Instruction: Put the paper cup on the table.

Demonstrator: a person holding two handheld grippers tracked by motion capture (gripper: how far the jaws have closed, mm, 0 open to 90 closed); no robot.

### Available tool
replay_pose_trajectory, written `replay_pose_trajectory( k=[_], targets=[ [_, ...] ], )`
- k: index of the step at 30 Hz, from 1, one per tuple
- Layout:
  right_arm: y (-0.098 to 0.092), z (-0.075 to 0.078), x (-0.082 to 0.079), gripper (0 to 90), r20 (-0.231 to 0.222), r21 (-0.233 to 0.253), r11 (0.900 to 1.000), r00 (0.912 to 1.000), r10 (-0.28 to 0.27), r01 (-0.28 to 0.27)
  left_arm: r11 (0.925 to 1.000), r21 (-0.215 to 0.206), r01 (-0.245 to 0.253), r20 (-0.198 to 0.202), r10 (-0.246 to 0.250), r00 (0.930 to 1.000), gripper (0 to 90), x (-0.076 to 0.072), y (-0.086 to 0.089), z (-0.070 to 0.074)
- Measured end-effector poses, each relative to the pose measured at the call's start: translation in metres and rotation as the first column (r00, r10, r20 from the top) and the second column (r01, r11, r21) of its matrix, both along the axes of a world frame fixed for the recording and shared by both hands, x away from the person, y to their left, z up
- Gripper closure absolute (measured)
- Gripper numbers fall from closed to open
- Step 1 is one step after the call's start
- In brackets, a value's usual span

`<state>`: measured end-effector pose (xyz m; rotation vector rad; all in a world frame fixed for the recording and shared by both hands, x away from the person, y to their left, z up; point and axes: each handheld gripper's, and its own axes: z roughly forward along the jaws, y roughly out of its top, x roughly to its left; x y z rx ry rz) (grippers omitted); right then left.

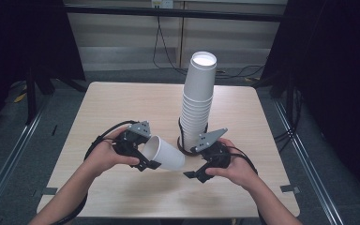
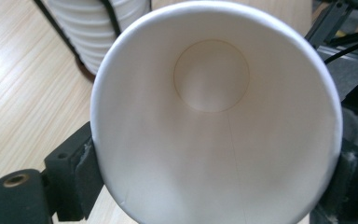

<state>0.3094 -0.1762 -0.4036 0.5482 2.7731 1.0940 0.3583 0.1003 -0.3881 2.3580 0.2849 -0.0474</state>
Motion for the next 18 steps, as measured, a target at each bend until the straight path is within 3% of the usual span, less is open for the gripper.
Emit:
replay_pose_trajectory(
  k=[5,6,11,18],
  targets=[
    [-0.010,-0.011,-0.001,13.5,-0.004,-0.009,1.000,0.9997,-0.025,0.025,0.9992,0.039,-0.003,0.005,0.003,1.0000,11.9,0.003,0.006,0.001],
    [-0.013,-0.013,-0.001,13.5,-0.006,-0.009,0.999,0.9995,-0.031,0.031,0.9994,0.028,-0.020,-0.001,0.020,0.9998,11.8,0.003,0.007,0.000],
    [-0.022,-0.023,-0.002,13.5,0.008,-0.037,0.998,0.9984,-0.056,0.057,0.9973,0.057,-0.045,-0.002,0.045,0.9990,11.9,0.006,0.014,-0.002],
    [-0.037,-0.043,-0.003,13.6,-0.005,-0.054,0.994,0.9956,-0.093,0.093,0.9932,0.086,-0.078,-0.001,0.079,0.9969,11.9,0.010,0.022,-0.003]
  ],
)
